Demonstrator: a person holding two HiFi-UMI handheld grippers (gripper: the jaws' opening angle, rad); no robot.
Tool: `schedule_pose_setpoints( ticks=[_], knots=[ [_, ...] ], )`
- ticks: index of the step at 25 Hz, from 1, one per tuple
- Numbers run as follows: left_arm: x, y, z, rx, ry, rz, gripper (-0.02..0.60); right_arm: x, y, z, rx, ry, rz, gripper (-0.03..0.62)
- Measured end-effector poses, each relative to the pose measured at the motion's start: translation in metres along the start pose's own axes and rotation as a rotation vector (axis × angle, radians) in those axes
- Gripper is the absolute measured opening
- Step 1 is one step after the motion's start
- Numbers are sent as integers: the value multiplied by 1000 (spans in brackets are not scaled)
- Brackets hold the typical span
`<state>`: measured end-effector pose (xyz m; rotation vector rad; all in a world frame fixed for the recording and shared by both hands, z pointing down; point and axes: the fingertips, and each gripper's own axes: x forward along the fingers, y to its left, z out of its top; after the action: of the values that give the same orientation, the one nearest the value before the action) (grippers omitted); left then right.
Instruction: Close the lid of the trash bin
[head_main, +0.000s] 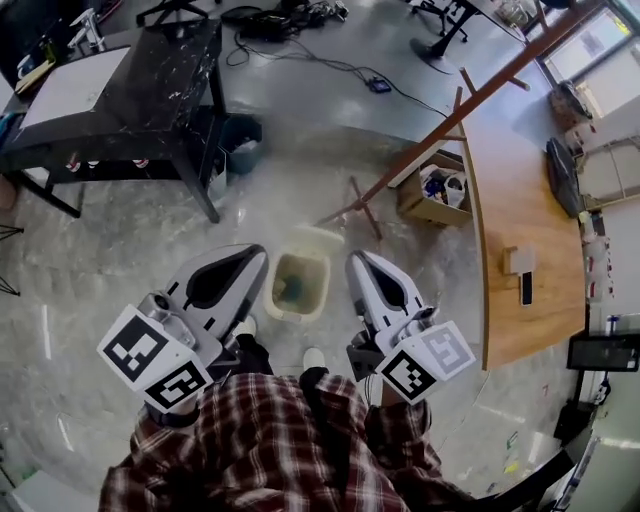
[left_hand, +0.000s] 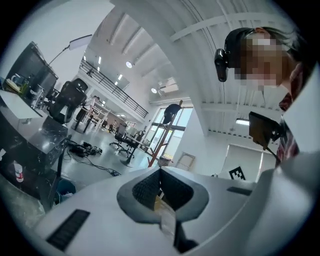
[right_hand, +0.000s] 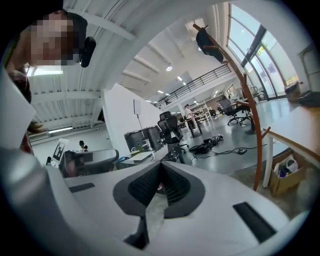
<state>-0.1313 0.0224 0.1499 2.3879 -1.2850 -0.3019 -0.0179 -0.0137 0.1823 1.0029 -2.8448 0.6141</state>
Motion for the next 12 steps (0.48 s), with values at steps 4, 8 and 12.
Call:
schedule_pose_setpoints(
  ticks=[4, 8, 12],
  knots=[
    [15, 28, -4, -3, 105, -95, 11, 12, -2, -9, 45, -15, -117, 12],
    [35, 48, -21, -10, 197, -156, 11, 14, -14, -33, 103, 18, -204, 12],
    [54, 62, -49, -33, 264, -174, 11, 13, -26, -57, 143, 66, -237, 12]
  ],
)
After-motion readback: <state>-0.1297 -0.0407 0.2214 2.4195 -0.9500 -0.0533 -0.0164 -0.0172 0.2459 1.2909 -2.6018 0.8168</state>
